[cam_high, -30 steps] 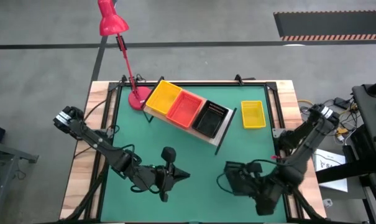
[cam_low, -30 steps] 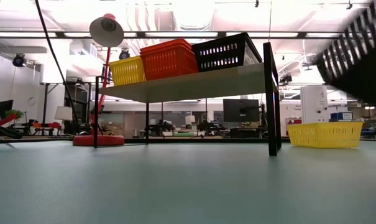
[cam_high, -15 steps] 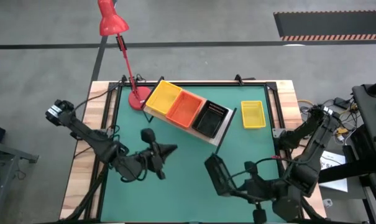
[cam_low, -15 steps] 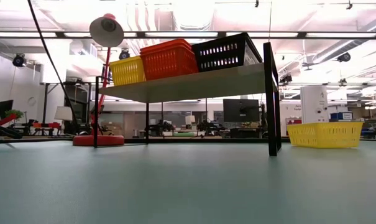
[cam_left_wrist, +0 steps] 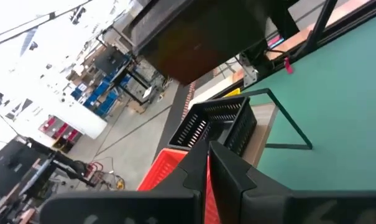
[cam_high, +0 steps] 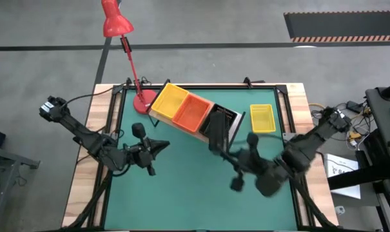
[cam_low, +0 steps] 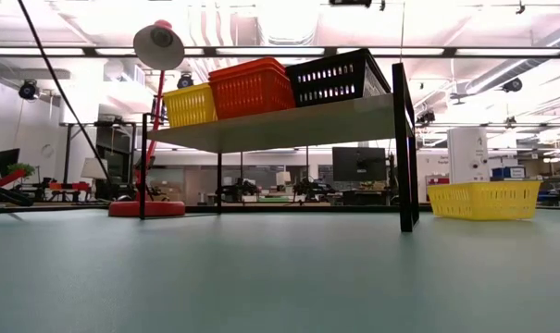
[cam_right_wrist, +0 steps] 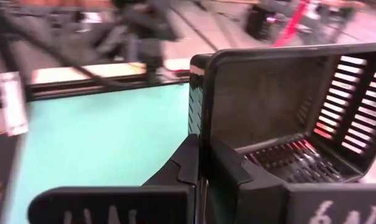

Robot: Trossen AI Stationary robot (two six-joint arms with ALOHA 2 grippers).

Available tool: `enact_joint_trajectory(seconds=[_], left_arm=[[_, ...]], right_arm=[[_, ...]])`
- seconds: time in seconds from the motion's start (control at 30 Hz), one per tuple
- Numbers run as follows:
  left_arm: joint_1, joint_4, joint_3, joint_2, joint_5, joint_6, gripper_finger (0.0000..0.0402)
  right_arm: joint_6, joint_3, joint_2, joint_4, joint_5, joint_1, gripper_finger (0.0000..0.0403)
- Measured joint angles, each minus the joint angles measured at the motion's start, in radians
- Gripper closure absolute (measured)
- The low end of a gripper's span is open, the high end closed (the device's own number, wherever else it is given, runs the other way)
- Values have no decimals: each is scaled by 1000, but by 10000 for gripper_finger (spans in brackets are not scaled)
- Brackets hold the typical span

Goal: Stack baskets on shelf by color
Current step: Stack the black bin on top of the other black bins on the shelf

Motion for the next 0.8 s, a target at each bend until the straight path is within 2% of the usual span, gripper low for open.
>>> enact_joint_trajectory(seconds=[0.23,0.33,0.57,0.8], left_arm=[[0,42,-62,-70,43,7,400],[4,80,-91,-76,59,26,400],[9,142,-102,-70,60,96,400],[19,276,-113,-70,60,217,400]], right_arm=[[-29,58,0,-17,-112,-166,390],[-17,102,0,-98,-166,-213,390],[94,196,0,-325,-188,-257,390],[204,208,10,-418,-302,-277,391]])
